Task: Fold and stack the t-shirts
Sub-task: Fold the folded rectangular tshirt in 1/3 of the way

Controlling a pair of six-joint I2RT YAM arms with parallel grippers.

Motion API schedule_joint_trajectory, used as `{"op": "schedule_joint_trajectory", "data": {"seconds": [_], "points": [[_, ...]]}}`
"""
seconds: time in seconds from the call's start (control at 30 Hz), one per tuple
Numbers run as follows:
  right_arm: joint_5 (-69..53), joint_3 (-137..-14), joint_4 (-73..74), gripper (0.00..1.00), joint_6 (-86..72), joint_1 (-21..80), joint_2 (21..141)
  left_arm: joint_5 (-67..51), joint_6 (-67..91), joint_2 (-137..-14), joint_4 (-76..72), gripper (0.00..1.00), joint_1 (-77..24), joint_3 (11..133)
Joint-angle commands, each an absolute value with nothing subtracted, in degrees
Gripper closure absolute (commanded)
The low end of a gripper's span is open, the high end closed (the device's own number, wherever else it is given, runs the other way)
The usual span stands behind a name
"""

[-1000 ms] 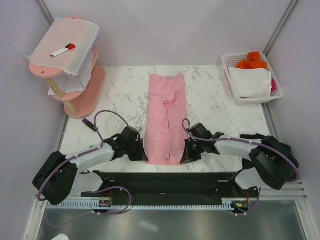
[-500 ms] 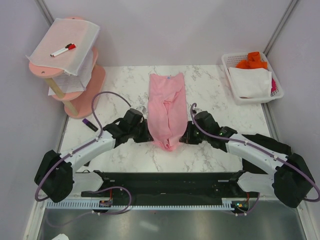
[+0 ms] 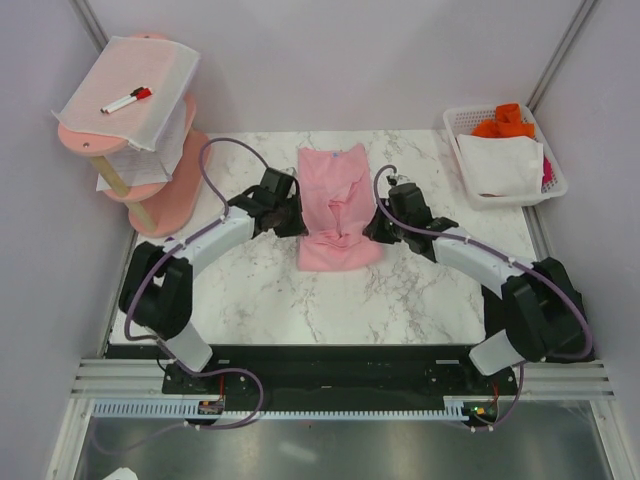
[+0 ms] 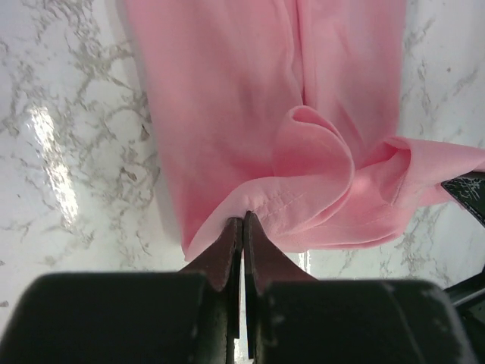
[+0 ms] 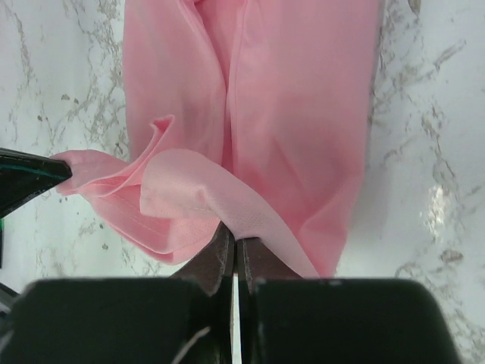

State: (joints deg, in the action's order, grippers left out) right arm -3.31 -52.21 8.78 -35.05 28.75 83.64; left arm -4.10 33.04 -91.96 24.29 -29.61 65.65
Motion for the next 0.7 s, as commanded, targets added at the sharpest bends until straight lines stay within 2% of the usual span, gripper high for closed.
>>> {"op": "schedule_joint_trajectory", "data": {"seconds": [0.0, 0.3, 0.37, 0.43, 0.47, 0.5, 0.53, 0.57, 0.63, 0.67], "points": [[-5.27, -57.91, 0.89, 1.00, -33.57, 27.42, 90.76, -7.12, 27.60, -98.25, 24.34, 0.98, -26.90, 72.85], [-9.93, -68.81, -1.40, 1.00, -35.15, 22.86, 106.85, -12.56, 25.40, -110.98, 24.78, 0.98, -22.07, 85.24], [-9.76, -71.45, -1.93, 0.93, -35.51, 21.97, 110.02, -14.67, 24.52, -113.37, 26.18, 0.95, -20.93, 89.46], [-9.84, -74.00, -2.20, 0.78, -35.95, 20.84, 111.79, -14.16, 24.17, -116.97, 28.29, 0.49, -19.96, 93.75], [-10.19, -74.35, -2.98, 0.67, -36.12, 20.40, 112.23, -13.80, 24.26, -117.68, 28.91, 0.26, -19.78, 94.82], [-10.63, -73.40, -6.12, 0.55, -36.65, 19.78, 111.71, -13.45, 24.00, -117.69, 29.26, 0.21, -19.60, 95.36], [-11.50, -72.61, -7.81, 0.32, -36.74, 19.60, 110.84, -12.84, 23.82, -116.99, 29.35, 0.17, -19.51, 95.10], [-11.34, -71.55, -9.48, 0.21, -36.74, 19.51, 108.31, -11.53, 23.73, -116.11, 29.27, 0.12, -19.51, 94.49], [-11.16, -69.27, -11.25, 0.02, -35.60, 19.42, 105.48, -10.81, 23.29, -112.86, 29.18, 0.11, -19.51, 92.13], [-11.51, -68.74, -11.42, 0.02, -35.07, 19.51, 103.47, -10.90, 23.20, -111.89, 29.27, 0.11, -19.51, 91.24]]}}
